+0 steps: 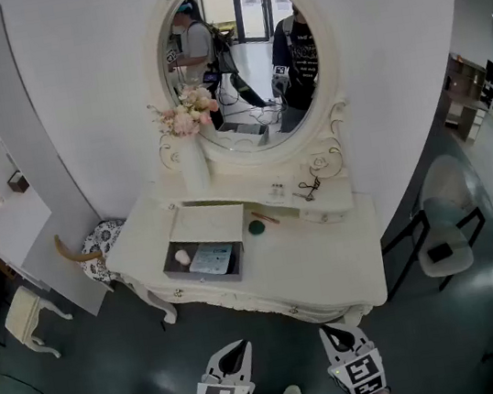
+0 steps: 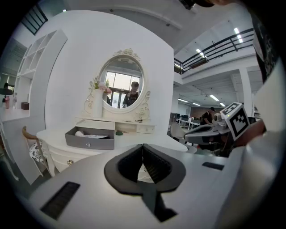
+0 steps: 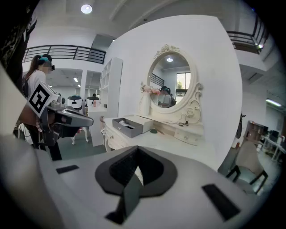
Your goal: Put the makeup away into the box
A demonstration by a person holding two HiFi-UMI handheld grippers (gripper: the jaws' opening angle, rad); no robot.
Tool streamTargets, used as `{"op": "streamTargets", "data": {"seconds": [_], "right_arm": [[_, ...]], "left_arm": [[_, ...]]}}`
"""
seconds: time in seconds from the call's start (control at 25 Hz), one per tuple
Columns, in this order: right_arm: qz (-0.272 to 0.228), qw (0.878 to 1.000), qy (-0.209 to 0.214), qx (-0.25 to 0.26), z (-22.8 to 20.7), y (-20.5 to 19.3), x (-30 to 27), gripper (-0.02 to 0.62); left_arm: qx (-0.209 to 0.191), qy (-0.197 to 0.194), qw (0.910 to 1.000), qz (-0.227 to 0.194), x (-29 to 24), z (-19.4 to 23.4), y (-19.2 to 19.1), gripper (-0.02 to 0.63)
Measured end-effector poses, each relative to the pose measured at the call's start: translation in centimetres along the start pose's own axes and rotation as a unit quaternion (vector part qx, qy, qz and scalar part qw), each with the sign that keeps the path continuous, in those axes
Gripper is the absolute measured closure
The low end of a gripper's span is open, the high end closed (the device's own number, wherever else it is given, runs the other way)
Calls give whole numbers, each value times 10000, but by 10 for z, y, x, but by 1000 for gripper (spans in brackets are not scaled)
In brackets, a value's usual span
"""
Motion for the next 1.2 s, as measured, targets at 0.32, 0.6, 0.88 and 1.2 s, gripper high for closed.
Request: {"op": "streamTargets", "data": {"seconds": [0.32,0.6,0.88,1.2], "right_arm": [[55,9997,37,214,-4,2,-2,588],[-48,9997,27,223,-21,6,-1,588],[-125,9996,97,219,-31,5,-5,586],[-268,9994,210,-56,-40,9,-14,586]], "left_arm": [[-118,2,9999,-46,-4,-5,4,591],[-164,114,9998,-63,-14,-13,3,591],[-180,238,9995,-97,-23,-18,0,591],[-301,174,9993,-155,-36,-22,5,591]]}}
Point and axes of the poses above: the fingertips, and each gripper's own axes: x backward along the fingers, z to its left, y out of its top, the point moved 2 cm from there along x, backward along the fingers
